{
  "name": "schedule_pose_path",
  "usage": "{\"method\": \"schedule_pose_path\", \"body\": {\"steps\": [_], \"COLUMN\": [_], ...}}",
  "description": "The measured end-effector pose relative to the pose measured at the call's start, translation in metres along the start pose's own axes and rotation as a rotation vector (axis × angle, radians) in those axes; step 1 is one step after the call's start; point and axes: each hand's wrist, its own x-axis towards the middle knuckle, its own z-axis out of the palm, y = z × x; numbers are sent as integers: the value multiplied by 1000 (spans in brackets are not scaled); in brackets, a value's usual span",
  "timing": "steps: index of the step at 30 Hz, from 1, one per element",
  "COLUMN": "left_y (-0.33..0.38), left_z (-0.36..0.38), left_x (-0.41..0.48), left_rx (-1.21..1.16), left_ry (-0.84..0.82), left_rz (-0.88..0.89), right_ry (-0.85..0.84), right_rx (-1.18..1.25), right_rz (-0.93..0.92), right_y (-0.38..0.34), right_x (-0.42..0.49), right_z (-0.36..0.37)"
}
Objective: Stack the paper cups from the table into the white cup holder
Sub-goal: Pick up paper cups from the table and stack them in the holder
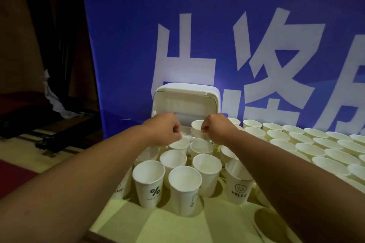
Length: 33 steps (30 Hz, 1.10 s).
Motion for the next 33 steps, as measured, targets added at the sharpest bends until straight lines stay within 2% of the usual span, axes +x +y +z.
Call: {"method": "schedule_pose_path", "body": {"steps": [6,13,17,22,27,33], "left_y": [-7,4,13,17,18,20], "left_z": [-10,-25,-32,-34,-25,-27], "left_x": [-21,-54,-76,-100,-117,-125], "left_rx": [26,43,92,108,192,179], "left_ry": [-65,-175,-287,-380,-353,-295], "left_rz": [-14,-32,-84,-141,-106,-98], "right_ry": [-11,84,-3,-165,-263,-221], "right_rx": [4,161,186,200,84,99], "right_rz": [52,-52,-195,-274,-304,-308], "right_y": [-3,-23,-42,-60,-68,-63], "right_x": [-5,-43,-82,-128,-152,-157], "right_z": [8,-13,-27,-36,-31,-27]}}
